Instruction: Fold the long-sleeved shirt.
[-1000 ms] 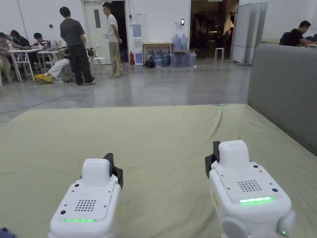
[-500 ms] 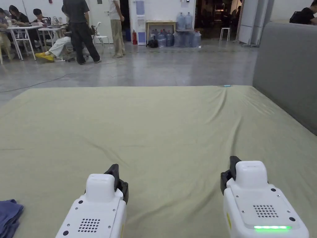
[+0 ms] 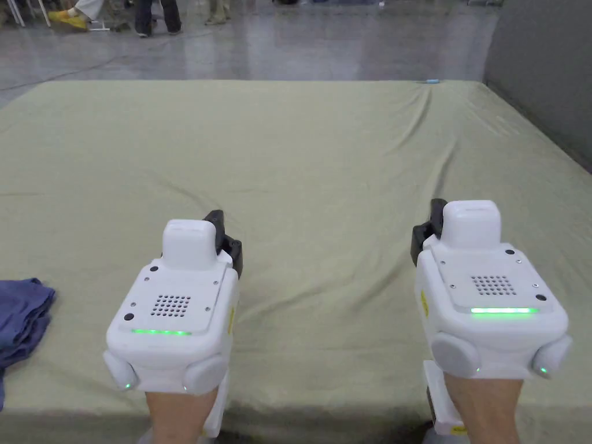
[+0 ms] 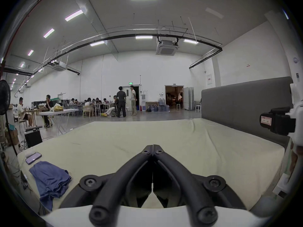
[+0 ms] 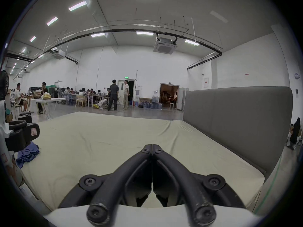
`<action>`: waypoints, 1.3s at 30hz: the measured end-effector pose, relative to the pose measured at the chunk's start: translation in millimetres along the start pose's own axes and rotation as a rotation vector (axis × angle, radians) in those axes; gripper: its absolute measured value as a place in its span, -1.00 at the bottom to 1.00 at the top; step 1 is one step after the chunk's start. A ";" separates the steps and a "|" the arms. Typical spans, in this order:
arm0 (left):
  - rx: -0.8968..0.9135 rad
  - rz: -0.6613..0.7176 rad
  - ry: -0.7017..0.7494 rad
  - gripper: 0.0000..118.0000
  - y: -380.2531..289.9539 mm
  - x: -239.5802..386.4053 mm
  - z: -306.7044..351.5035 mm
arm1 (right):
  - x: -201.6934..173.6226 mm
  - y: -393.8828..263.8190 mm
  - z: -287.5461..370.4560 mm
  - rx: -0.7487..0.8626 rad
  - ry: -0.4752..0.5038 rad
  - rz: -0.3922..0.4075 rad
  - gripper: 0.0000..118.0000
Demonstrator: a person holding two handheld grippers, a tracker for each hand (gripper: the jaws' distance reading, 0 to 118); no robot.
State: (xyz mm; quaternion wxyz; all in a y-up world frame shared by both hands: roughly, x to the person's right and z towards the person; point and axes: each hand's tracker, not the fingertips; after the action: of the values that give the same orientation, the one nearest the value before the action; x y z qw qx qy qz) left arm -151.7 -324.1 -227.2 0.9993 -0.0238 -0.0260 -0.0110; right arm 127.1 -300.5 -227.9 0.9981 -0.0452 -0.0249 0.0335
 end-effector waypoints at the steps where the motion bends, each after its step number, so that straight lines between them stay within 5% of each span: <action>1: 0.000 0.005 0.001 -1.00 -0.2 -0.8 0.1 | -0.1 0.0 0.9 -0.002 0.001 0.000 -1.00; 18: -0.008 0.007 0.015 -1.00 -2.5 -2.7 -0.6 | -2.0 -6.4 -5.3 -0.027 -0.005 0.008 -1.00; 19: -0.010 0.003 0.016 -1.00 -2.8 -2.4 -1.5 | -2.4 -7.2 -5.9 -0.027 -0.015 0.017 -0.86; 20: -0.016 -0.002 0.018 -0.91 -2.9 -1.8 -3.0 | -2.4 -7.6 -6.5 -0.026 -0.012 0.020 -0.29; 21: -0.021 -0.005 0.023 -0.59 -3.2 -1.2 -4.5 | -1.3 -8.1 -7.8 -0.031 -0.002 0.019 0.28; 22: -0.023 -0.005 0.023 -0.03 -4.4 -1.4 -6.0 | -1.1 -8.3 -10.3 -0.049 0.004 0.018 0.78; 23: -0.030 -0.004 0.023 0.85 -5.3 -1.7 -9.2 | -1.8 -9.5 -11.6 -0.051 -0.015 0.018 1.00; 24: -0.035 -0.003 0.023 0.97 -7.3 -1.4 -13.1 | -1.7 -11.2 -9.8 -0.022 -0.036 0.014 1.00; 25: 0.075 -0.038 -0.010 0.99 -0.1 -0.8 -7.9 | -1.2 -10.5 -8.3 -0.013 -0.046 0.011 1.00; 30: 0.031 -0.133 0.016 0.99 -15.6 3.0 -8.5 | 5.1 -15.3 -10.6 0.095 -0.042 -0.029 1.00; 34: -0.033 -0.017 0.011 0.99 -13.6 -2.3 -8.0 | 10.1 -13.3 -10.8 -0.024 -0.052 -0.058 1.00; 39: 0.003 -0.004 0.016 0.99 -12.9 -6.7 -1.1 | 10.3 -14.7 -5.2 0.052 -0.048 -0.061 1.00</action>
State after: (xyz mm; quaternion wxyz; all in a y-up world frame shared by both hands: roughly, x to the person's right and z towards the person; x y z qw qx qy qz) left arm -158.6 -336.9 -228.1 0.9995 -0.0221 -0.0179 -0.0133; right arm 138.6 -314.9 -231.2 0.9986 -0.0175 -0.0492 0.0048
